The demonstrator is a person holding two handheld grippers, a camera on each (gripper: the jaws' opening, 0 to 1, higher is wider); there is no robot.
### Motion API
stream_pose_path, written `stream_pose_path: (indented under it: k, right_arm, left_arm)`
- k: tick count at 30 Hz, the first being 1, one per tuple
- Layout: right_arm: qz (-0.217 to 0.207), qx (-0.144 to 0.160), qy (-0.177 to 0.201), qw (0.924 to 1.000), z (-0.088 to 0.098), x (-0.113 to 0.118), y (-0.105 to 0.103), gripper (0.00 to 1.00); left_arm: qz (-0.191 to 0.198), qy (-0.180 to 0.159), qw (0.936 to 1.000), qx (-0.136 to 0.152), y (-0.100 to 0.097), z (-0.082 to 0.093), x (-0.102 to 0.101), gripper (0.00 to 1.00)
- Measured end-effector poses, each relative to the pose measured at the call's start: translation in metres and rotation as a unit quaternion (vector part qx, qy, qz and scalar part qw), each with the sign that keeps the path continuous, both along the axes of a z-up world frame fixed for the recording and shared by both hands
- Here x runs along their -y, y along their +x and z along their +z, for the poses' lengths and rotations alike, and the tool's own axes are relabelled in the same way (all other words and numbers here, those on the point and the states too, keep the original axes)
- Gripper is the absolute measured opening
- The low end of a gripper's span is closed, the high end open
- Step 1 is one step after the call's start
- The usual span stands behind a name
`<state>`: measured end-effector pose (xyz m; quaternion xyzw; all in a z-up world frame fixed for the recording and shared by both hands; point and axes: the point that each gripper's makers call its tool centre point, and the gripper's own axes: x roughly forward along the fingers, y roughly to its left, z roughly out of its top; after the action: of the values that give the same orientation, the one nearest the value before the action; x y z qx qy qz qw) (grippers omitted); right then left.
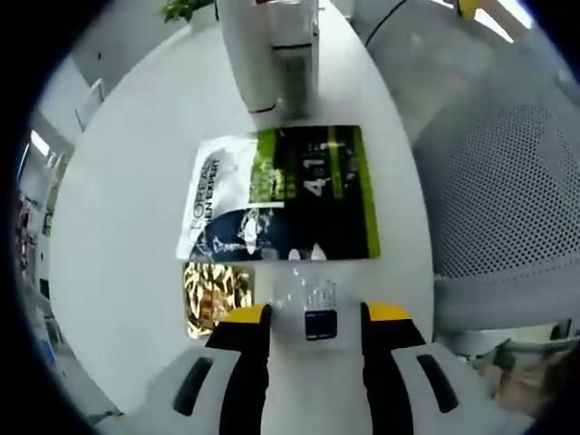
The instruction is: Arrange the skincare products in the storage area until every visible bottle or jar stands upright without overlapping.
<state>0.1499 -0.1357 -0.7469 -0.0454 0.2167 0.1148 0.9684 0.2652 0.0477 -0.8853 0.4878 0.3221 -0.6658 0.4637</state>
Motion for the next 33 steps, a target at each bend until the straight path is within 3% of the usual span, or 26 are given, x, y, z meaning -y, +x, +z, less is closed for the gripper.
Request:
stream_pose_path:
  k: [5,13,15,19,26,29,33]
  right_arm:
    - [-0.002,-0.006,0.002,1.0000,-0.004,0.000,-0.001,0.99]
    - [-0.001,-0.012,-0.007,0.9999,-0.007,0.000,-0.002,0.99]
    - [-0.006,-0.011,-0.005,0.9999,-0.007,0.002,-0.002,0.99]
    - [-0.012,-0.005,-0.003,0.9999,-0.004,0.005,-0.002,0.99]
    - [-0.003,-0.002,-0.004,1.0000,-0.003,0.000,-0.002,0.99]
    - [-0.002,0.004,-0.002,1.0000,0.001,-0.002,-0.003,0.99]
    - [0.002,0.010,-0.007,0.9999,0.003,-0.002,-0.005,1.00]
  left_arm:
    - [-0.012,-0.006,0.9998,0.014,-0.001,0.001,0.001,0.38]
    - [0.008,-0.019,0.9995,0.025,0.003,0.003,0.001,0.42]
    - [0.040,-0.032,0.9979,0.040,0.009,0.004,0.001,0.43]
    - [0.044,-0.061,0.9952,0.063,0.012,0.009,0.004,0.41]
    - [0.070,-0.078,0.9928,0.058,0.007,0.024,0.002,0.49]
    - [0.096,-0.113,0.9881,0.041,0.002,0.035,0.009,0.51]
    - [0.125,-0.127,0.9832,0.039,-0.001,0.046,0.012,0.52]
